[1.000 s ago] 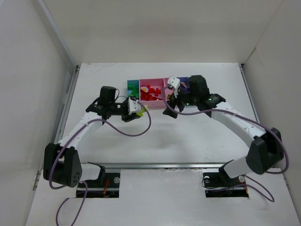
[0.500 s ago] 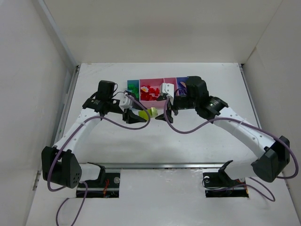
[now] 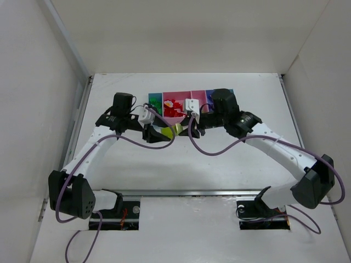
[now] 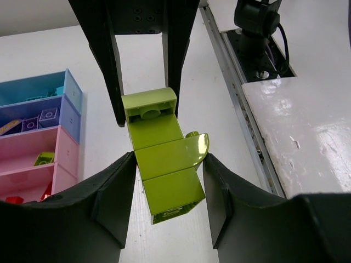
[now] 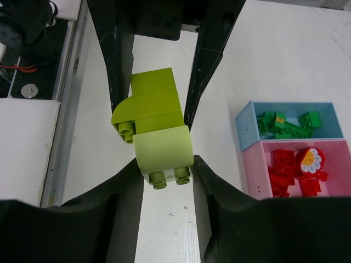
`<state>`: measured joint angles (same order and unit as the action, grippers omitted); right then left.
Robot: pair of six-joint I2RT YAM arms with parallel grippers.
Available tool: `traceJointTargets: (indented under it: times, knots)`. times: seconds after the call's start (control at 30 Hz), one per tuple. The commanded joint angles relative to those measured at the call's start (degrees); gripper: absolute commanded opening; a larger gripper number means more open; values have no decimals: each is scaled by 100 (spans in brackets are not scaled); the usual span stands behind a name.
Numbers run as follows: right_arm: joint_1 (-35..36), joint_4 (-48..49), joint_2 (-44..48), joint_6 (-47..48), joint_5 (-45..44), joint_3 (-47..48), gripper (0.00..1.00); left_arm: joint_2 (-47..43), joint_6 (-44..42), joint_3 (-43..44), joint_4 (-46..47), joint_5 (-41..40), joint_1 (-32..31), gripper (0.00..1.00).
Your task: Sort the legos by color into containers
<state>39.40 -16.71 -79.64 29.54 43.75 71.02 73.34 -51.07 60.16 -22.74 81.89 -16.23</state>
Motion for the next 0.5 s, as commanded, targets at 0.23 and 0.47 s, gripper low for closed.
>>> traceJointTargets:
  times: [0.23,0.47]
  knots:
    - [-1635,967,-51,-1447,-704,-467,0,-382,815,-337,690,-866,-29,0]
    - [-1708,1636,-903,-3937,-3719,183,0,-602,3358,-1024,3136,-2563,-29,0]
